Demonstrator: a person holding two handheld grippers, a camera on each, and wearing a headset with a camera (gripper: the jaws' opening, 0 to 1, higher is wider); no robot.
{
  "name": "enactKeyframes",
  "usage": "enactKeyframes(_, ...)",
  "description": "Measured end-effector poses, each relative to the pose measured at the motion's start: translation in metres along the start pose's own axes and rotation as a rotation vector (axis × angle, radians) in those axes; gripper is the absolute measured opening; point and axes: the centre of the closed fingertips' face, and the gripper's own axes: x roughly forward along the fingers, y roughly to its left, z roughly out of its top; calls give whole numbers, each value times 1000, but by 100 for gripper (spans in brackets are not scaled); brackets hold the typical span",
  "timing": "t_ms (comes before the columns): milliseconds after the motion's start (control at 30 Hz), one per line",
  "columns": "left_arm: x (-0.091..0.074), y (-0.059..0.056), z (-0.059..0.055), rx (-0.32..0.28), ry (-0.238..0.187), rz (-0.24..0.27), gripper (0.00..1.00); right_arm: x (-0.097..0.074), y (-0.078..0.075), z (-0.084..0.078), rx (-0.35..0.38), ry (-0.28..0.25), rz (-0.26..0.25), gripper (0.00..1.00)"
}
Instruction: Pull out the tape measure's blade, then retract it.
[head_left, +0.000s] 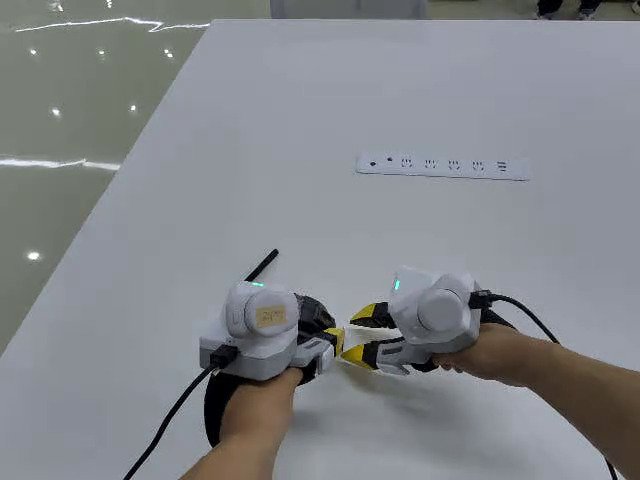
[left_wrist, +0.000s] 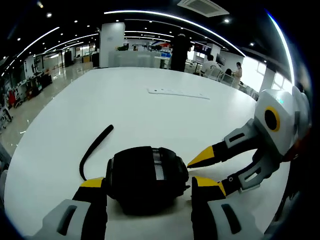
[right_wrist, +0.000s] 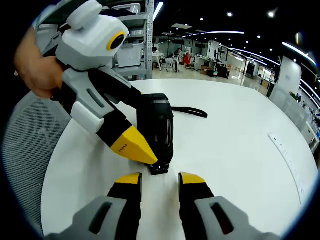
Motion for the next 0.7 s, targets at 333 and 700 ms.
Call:
enactKeyframes(333, -10, -4, 6, 67, -37, -78, 73, -25, -2, -9, 43, 3, -57, 43)
enactKeyframes(700, -30, -13, 10, 201, -79, -221, 79, -62, 4, -15, 146, -34, -171, 54)
